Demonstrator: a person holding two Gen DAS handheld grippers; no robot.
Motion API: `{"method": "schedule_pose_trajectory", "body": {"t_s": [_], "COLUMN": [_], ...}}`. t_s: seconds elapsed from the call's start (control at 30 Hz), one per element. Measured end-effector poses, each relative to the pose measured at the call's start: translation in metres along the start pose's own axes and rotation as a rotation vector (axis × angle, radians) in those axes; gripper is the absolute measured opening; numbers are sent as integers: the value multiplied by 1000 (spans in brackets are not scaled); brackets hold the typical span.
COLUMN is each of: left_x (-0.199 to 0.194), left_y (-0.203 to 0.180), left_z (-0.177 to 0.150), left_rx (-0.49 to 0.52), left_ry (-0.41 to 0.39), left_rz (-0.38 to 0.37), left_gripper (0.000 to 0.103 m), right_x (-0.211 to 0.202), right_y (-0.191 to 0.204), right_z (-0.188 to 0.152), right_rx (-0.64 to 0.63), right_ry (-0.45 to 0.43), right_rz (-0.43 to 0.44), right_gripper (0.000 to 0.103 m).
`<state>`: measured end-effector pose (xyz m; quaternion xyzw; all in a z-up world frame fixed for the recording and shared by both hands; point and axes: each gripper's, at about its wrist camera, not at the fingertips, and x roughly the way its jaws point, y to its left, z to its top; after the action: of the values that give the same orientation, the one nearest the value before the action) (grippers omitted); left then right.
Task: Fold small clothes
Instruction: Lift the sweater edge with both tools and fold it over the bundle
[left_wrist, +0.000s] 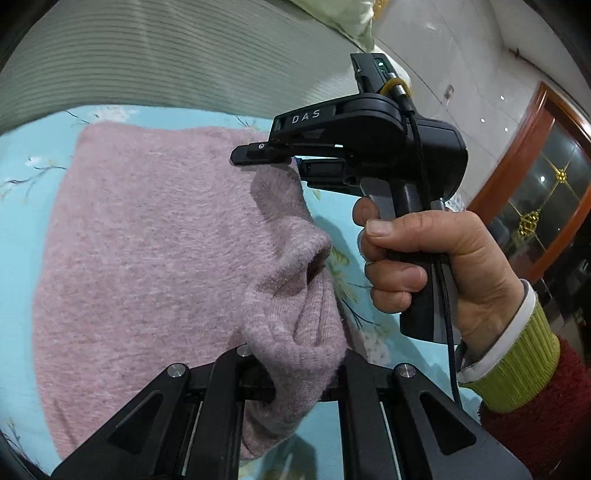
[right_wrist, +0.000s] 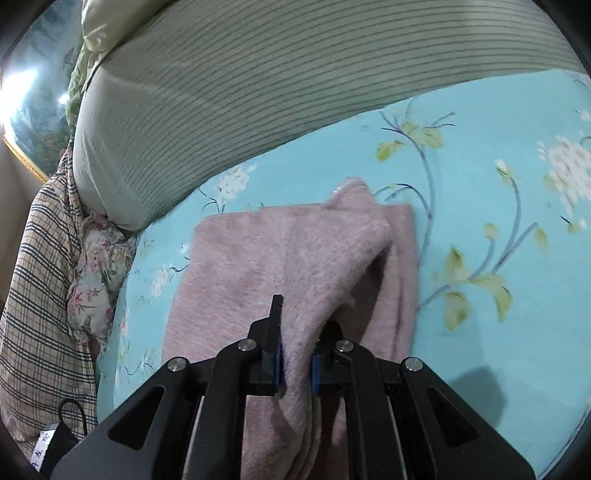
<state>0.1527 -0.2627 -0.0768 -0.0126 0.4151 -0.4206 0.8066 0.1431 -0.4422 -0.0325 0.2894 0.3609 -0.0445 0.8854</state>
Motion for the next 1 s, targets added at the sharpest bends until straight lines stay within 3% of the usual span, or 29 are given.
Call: {"method": "schedule_pose_trajectory", "body": {"t_s": [0.13,0.3,0.37,0.43,0.47,0.5,0.53,0.57,0.6,0.67,0.8,1.0], "left_x": [0,21,24,16,11,0,-8,-17,-29,-50,-79,-70], "left_y": [-6,7,8,7,7,7,9,11,14,24,56,114], "left_z": [6,6,6,3,2,-2,-5,-8,-11,-12,-8,7], "left_rx": [49,17,4,7,12,16,19,18,11,-3,-57,-183], "left_ry": [-14,44,65,71,71,70,67,63,55,31,-10,12], "left_rz": [-4,11,7,-16,-25,-33,-35,-32,-26,-27,42,121], "left_gripper": [7,8,11,25,31,46,64,72,80,80,82,82], "right_x": [-2,12,8,0,-7,-15,-20,-29,-34,-43,-47,-33], "right_y": [4,-3,-5,-6,-6,-6,-6,-6,-5,-7,-14,-19], "right_z": [4,-1,-4,-7,-9,-14,-17,-23,-29,-41,-64,-68], "right_rx": [-52,-103,-97,-75,-64,-59,-57,-57,-55,-43,-10,-7], "right_ry": [-25,-28,-40,-42,-46,-57,-64,-76,-78,-62,-15,17], "right_rz": [-32,-95,-94,-95,-111,-125,-126,-122,-112,-92,-56,-20], "right_gripper": [12,13,19,27,40,49,64,72,72,72,73,73]}}
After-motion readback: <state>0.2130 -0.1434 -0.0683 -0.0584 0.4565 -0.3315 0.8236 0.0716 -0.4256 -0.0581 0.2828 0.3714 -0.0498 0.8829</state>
